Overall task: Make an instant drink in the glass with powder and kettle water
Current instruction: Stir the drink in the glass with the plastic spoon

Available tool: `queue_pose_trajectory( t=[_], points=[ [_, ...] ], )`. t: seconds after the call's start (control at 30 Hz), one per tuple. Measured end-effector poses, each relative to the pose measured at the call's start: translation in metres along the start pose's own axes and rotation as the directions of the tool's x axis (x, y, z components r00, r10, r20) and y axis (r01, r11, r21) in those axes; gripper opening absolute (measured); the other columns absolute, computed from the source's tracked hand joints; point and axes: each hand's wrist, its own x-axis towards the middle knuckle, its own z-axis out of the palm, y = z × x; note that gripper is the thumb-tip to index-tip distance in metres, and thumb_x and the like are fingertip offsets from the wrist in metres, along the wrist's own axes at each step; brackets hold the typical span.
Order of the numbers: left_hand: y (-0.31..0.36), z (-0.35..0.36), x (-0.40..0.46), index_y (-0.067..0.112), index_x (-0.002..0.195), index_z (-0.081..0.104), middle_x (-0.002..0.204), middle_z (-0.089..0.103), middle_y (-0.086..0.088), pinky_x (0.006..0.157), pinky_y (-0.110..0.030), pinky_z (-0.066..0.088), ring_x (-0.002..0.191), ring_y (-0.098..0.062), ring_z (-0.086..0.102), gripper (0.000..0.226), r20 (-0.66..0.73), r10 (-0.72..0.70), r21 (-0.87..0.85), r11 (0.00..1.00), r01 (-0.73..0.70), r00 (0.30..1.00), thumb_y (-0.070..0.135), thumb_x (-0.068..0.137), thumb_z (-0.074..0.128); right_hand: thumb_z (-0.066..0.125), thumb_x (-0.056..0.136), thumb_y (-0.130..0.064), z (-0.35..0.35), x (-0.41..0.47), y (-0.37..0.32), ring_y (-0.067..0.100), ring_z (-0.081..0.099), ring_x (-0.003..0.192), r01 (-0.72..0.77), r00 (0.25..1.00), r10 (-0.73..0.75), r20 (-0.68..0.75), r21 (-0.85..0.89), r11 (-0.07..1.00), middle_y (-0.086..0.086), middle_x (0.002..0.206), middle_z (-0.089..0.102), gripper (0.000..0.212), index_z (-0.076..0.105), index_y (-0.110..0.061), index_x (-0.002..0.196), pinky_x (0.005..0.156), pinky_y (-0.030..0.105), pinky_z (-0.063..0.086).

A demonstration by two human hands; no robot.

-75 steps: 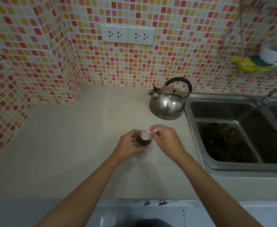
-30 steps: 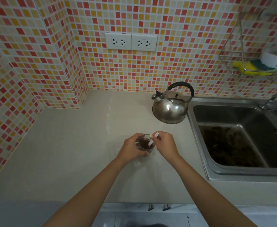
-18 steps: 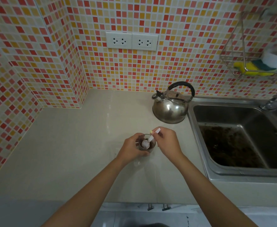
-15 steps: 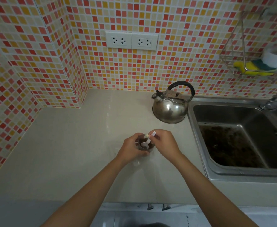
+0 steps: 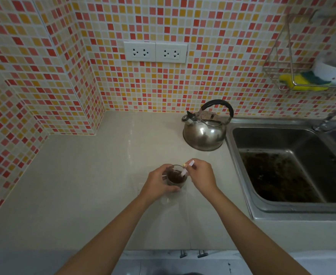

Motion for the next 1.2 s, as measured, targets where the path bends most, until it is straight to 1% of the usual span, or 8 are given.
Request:
queue_pose_trajectory(
  t=[0.1, 0.27, 0.4, 0.53, 0.67, 0.93, 1.1, 1.2],
  points=[
    [0.0, 0.0, -0.001, 0.024, 0.125, 0.057, 0.125, 0.065, 0.001, 0.106, -0.038, 0.047, 0.117, -0.02, 0.059, 0.075, 0.006, 0.012, -0.009, 1.0, -0.012, 1.0, 0.019, 0.058, 0.09, 0.058, 0.09, -0.02, 0.004, -0.003, -0.005, 0.02, 0.063, 0.063, 0.036, 0.997, -0.035, 0.065, -0.027, 0.999, -0.002, 0.061, 0.064, 0.028, 0.063, -0.024, 0.062, 0.065, 0.037, 0.055],
    [0.001, -0.002, -0.001, 0.025, 0.123, 0.058, 0.123, 0.065, 0.003, 0.105, -0.035, 0.048, 0.115, -0.018, 0.059, 0.075, 0.017, 0.018, -0.005, 1.0, -0.018, 1.0, 0.02, 0.056, 0.09, 0.055, 0.092, -0.024, 0.001, 0.002, -0.01, 0.023, 0.063, 0.072, 0.082, 0.996, -0.075, 0.043, -0.211, 0.974, 0.008, 0.079, 0.07, 0.019, 0.071, -0.014, 0.088, 0.064, 0.03, 0.05],
    [0.001, -0.002, -0.001, 0.024, 0.123, 0.058, 0.122, 0.065, 0.002, 0.105, -0.035, 0.048, 0.117, -0.019, 0.059, 0.074, 0.029, 0.025, -0.019, 1.0, -0.025, 0.999, 0.019, 0.056, 0.09, 0.057, 0.091, -0.021, 0.003, 0.0, -0.011, 0.024, 0.064, 0.07, 0.074, 0.994, -0.064, 0.092, -0.109, 0.991, 0.01, 0.077, 0.071, 0.018, 0.071, -0.013, 0.084, 0.066, 0.034, 0.053],
    [0.002, -0.002, -0.001, 0.024, 0.126, 0.056, 0.126, 0.064, 0.001, 0.105, -0.031, 0.047, 0.117, -0.019, 0.058, 0.077, 0.029, 0.012, 0.002, 1.0, -0.012, 1.0, 0.02, 0.057, 0.09, 0.055, 0.092, -0.025, 0.0, 0.001, -0.009, 0.022, 0.063, 0.072, 0.099, 0.995, -0.089, 0.051, -0.236, 0.967, 0.007, 0.081, 0.071, 0.018, 0.071, -0.017, 0.09, 0.065, 0.03, 0.051],
    [0.001, -0.002, -0.002, 0.023, 0.124, 0.057, 0.124, 0.065, 0.001, 0.106, -0.034, 0.047, 0.116, -0.02, 0.06, 0.074, 0.035, 0.018, -0.005, 1.0, -0.017, 0.999, 0.019, 0.057, 0.09, 0.058, 0.089, -0.021, 0.002, 0.0, -0.009, 0.023, 0.064, 0.069, 0.073, 0.992, -0.057, 0.114, -0.139, 0.988, 0.007, 0.077, 0.07, 0.015, 0.072, -0.016, 0.085, 0.068, 0.036, 0.056],
    [0.001, -0.002, -0.001, 0.021, 0.125, 0.057, 0.122, 0.066, 0.001, 0.102, -0.028, 0.047, 0.115, -0.02, 0.06, 0.077, 0.025, 0.02, 0.001, 1.0, -0.02, 1.0, 0.019, 0.056, 0.091, 0.058, 0.089, -0.021, 0.001, 0.0, -0.009, 0.025, 0.065, 0.071, 0.028, 0.997, -0.016, 0.079, -0.155, 0.987, 0.009, 0.079, 0.071, 0.016, 0.072, -0.013, 0.085, 0.067, 0.034, 0.054],
    [0.002, -0.001, 0.0, 0.024, 0.127, 0.054, 0.128, 0.063, 0.0, 0.107, -0.037, 0.046, 0.118, -0.021, 0.057, 0.078, 0.023, 0.004, 0.03, 1.0, -0.004, 1.0, 0.023, 0.058, 0.09, 0.054, 0.092, -0.025, 0.0, 0.001, -0.011, 0.021, 0.062, 0.072, 0.074, 0.997, -0.065, 0.042, -0.274, 0.959, 0.006, 0.082, 0.071, 0.019, 0.07, -0.016, 0.092, 0.064, 0.029, 0.049],
    [0.001, -0.001, 0.0, 0.022, 0.127, 0.055, 0.126, 0.064, -0.001, 0.107, -0.036, 0.046, 0.118, -0.021, 0.059, 0.079, 0.029, 0.009, 0.012, 1.0, -0.009, 1.0, 0.02, 0.057, 0.09, 0.057, 0.09, -0.022, 0.002, 0.002, -0.01, 0.024, 0.065, 0.075, 0.044, 0.996, -0.027, 0.089, -0.202, 0.978, 0.009, 0.081, 0.071, 0.016, 0.071, -0.016, 0.089, 0.068, 0.033, 0.053]
  ],
)
